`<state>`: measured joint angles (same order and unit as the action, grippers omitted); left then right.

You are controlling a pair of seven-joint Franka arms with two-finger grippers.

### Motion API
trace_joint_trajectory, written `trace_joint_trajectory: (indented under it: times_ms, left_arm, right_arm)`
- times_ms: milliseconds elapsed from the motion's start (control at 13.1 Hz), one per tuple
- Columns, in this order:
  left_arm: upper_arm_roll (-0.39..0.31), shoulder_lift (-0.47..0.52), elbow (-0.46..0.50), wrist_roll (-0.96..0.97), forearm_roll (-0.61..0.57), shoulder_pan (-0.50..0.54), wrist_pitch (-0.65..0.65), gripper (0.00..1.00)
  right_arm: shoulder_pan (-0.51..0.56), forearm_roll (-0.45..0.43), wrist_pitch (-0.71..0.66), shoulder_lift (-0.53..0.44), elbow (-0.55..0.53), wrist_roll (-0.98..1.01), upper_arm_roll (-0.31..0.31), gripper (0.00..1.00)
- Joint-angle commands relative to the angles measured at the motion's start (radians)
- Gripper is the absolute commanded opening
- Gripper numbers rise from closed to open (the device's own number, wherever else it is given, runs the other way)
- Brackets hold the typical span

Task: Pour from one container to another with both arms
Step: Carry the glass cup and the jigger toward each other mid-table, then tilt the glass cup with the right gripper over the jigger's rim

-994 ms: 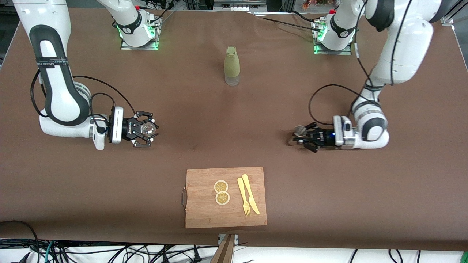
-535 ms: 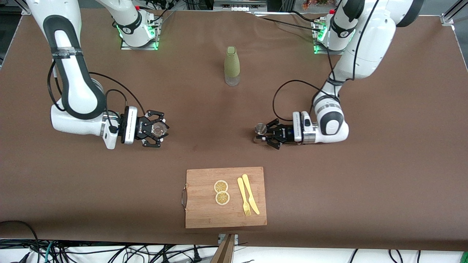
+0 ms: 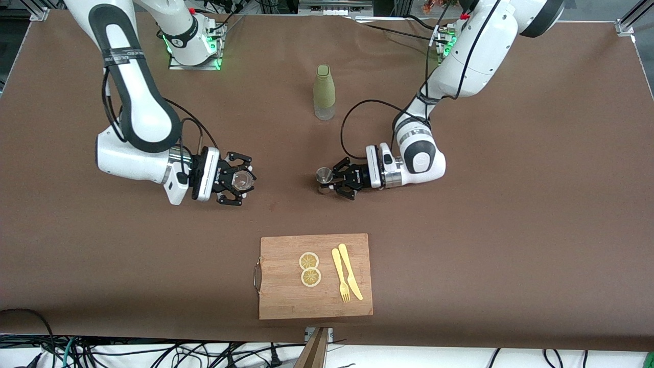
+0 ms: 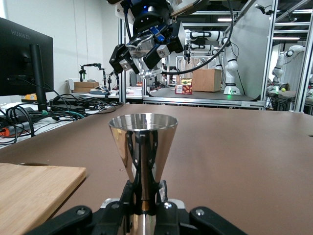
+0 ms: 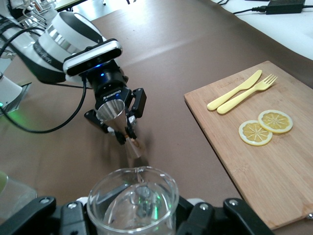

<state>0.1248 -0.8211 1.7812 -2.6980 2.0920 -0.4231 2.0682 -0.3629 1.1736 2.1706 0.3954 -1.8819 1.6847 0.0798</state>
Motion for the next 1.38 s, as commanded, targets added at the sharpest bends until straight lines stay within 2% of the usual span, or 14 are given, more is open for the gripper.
trace_joint_trajectory:
  times_ms: [0,229,535,994,1300]
  left_arm:
    - [0.012,-0.007,-0.049,-0.043,0.059,-0.034,0.093,0.00]
    - [0.015,-0.055,-0.118,-0.043,0.140,-0.092,0.130,0.00]
    - [0.015,-0.078,-0.170,-0.043,0.167,-0.124,0.168,0.00]
    - [0.015,-0.087,-0.184,-0.045,0.184,-0.135,0.171,0.00]
    - [0.013,-0.087,-0.186,-0.045,0.183,-0.135,0.182,0.00]
  right_arm:
    - [-0.050,0.012,0.057,-0.030,-0.016,-0.065,0.003,0.28]
    - [-0.102,0.011,0.107,-0.030,-0.011,-0.118,0.003,0.28]
    - [-0.168,0.005,0.190,-0.029,-0.011,-0.201,0.003,0.28]
    - [-0.183,-0.032,0.215,-0.038,-0.025,-0.217,0.003,0.28]
    - [-0.169,-0.078,0.210,-0.105,-0.101,-0.210,-0.003,0.28]
